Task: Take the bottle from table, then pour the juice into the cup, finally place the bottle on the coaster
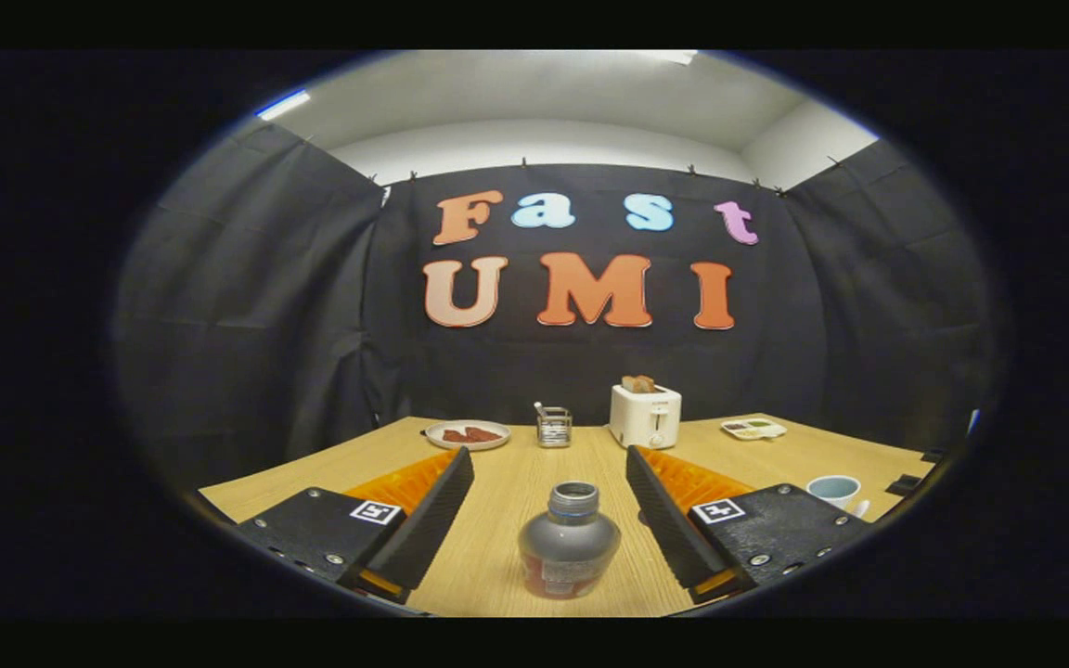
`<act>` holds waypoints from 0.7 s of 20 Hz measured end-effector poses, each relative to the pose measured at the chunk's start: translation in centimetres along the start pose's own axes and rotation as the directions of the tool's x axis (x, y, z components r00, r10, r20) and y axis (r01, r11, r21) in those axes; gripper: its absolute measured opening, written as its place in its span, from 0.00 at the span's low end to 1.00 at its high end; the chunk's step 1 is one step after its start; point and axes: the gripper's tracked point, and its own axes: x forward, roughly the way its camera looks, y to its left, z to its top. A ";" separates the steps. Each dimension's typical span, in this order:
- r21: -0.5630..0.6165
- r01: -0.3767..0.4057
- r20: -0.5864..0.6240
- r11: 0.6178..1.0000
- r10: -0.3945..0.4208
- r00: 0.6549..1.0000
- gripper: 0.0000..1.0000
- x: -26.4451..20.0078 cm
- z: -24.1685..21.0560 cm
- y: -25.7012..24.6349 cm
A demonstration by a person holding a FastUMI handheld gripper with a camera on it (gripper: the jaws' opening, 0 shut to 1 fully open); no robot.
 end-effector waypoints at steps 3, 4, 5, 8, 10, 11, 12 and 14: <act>0.006 -0.005 -0.050 1.000 0.005 0.999 0.98 -0.2 -2.9 -0.1; 0.010 -0.002 -0.071 1.000 0.003 0.997 0.98 -0.3 -3.9 -0.2; 0.013 0.002 -0.094 1.000 0.000 0.996 0.98 -0.3 -4.9 -0.3; 0.010 0.001 -0.153 1.000 0.000 0.988 0.98 -0.5 -7.5 -0.4; 0.010 -0.006 -0.181 1.000 0.007 0.983 0.98 -0.5 -9.1 -0.3; 0.007 -0.009 -0.195 1.000 0.011 0.981 0.98 -0.5 -9.7 -0.3; 0.003 -0.008 -0.209 1.000 0.008 0.978 0.97 -0.5 -10.5 -0.4; 0.005 -0.011 -0.233 1.000 0.012 0.972 0.97 -0.8 -11.7 -0.4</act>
